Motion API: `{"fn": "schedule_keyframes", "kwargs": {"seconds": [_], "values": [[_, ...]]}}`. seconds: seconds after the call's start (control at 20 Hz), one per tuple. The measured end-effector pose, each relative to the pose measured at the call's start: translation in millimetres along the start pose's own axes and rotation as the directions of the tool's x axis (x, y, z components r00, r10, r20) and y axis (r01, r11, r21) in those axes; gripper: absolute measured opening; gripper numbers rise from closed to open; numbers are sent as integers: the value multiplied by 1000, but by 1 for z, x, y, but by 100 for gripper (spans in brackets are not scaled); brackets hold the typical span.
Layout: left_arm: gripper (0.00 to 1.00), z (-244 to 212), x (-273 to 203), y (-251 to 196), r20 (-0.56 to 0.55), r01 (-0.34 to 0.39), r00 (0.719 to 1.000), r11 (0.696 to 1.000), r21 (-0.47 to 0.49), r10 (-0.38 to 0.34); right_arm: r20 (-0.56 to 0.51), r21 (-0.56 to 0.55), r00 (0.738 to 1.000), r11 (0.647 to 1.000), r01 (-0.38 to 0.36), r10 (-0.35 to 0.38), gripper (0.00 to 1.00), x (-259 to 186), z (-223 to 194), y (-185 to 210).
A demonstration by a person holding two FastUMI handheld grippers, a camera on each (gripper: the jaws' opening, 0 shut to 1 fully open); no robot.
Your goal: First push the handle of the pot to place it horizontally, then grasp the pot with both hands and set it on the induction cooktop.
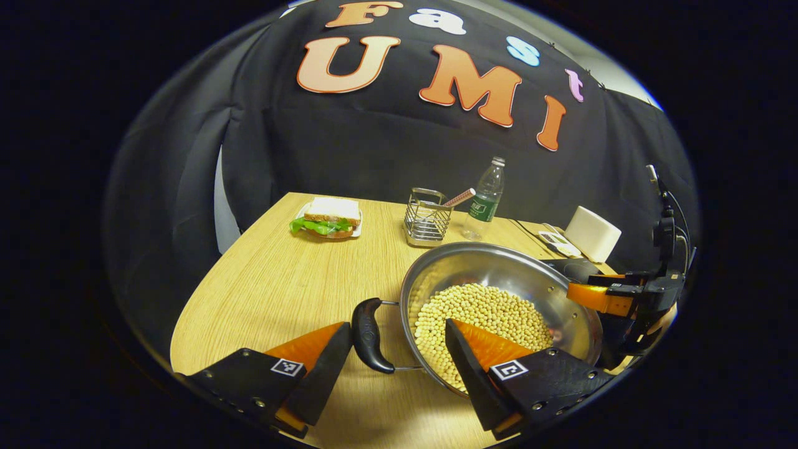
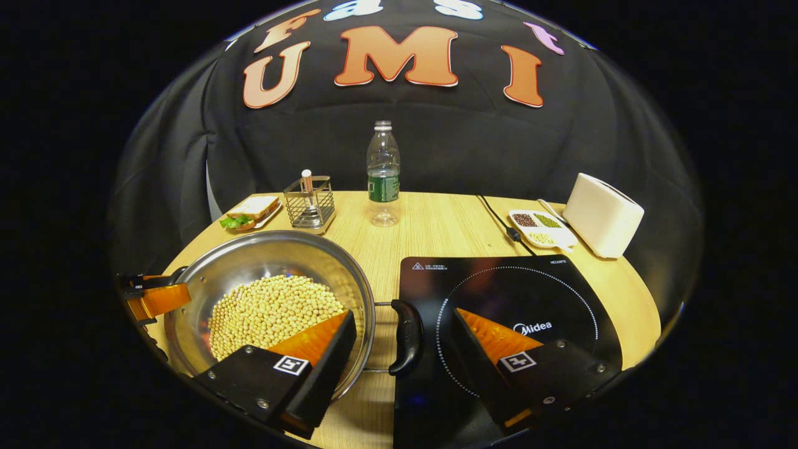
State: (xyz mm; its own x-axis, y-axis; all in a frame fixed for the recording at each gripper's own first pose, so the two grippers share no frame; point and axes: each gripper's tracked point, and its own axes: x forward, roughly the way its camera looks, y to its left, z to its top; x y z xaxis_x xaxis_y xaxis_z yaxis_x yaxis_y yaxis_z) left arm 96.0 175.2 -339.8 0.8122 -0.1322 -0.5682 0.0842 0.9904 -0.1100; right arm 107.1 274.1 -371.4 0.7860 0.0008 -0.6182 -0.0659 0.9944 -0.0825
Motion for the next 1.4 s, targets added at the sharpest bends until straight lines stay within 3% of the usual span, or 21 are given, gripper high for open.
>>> {"fn": "schedule_keyframes", "kwargs": {"seconds": [0.2,0.25,0.3,0.35,0.45,0.5,0.65,0.7,1.0,1.4], "values": [[92,-1,6,10,-7,-40,999,999,13,40,-19,0,1000,1000,-24,24,83,4,-4,8],[84,0,8,18,-4,-69,998,998,13,69,-31,-7,999,1000,-17,16,75,5,-8,8],[75,1,8,14,0,-51,999,999,-9,51,-31,-1,999,1000,-15,15,71,2,-9,8],[59,-4,6,13,-17,-44,999,999,-10,44,-34,14,999,1000,-14,14,66,5,-8,8],[59,-4,7,16,-17,-51,999,998,-23,51,-27,6,1000,1000,-11,11,63,2,-7,7],[53,-4,9,17,-21,-62,998,998,-35,61,-20,21,1000,1000,-11,11,61,3,-7,7],[39,-3,3,16,-6,-126,992,989,-72,126,-42,81,999,996,-24,27,45,3,-7,7],[37,-1,-1,14,-6,-137,991,988,-69,137,-56,99,998,995,-30,35,40,1,-6,6],[34,35,-42,-10,70,-181,981,983,-26,183,-13,151,995,984,-92,95,40,-31,18,-5],[36,65,-61,-85,129,-137,982,990,-16,138,69,165,996,983,-75,64,39,-78,50,-75]]}}
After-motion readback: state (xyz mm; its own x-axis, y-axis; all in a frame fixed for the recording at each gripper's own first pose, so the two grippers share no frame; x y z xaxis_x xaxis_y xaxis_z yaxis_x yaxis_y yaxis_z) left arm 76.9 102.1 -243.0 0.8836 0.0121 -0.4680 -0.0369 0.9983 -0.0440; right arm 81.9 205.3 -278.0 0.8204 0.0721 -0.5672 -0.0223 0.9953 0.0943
